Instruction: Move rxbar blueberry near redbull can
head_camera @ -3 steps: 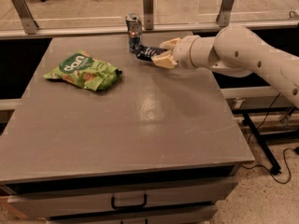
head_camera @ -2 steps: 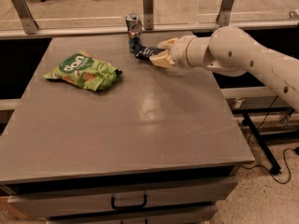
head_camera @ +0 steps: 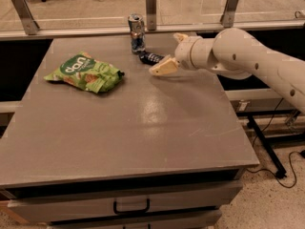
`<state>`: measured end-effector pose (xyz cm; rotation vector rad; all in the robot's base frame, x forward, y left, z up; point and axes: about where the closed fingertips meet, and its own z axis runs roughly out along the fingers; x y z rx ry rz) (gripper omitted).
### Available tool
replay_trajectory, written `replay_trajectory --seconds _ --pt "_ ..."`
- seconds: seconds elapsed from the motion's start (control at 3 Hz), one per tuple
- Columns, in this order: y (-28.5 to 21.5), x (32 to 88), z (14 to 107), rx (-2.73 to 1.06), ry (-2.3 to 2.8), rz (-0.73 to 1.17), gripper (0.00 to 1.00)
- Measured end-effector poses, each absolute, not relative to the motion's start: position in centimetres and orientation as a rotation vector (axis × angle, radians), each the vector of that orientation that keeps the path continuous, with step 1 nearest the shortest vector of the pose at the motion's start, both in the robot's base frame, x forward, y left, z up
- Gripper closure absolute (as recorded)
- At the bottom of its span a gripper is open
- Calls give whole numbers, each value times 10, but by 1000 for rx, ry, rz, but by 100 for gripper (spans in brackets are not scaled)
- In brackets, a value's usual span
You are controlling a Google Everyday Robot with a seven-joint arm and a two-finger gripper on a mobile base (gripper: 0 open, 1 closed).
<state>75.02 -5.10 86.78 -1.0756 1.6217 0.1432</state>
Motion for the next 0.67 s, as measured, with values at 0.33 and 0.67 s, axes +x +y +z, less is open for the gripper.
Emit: replay_trajectory --seconds 0.33,0.67 --pt "-67 720 900 -979 1587 135 0" --pt "-91 682 937 -857 1550 99 0"
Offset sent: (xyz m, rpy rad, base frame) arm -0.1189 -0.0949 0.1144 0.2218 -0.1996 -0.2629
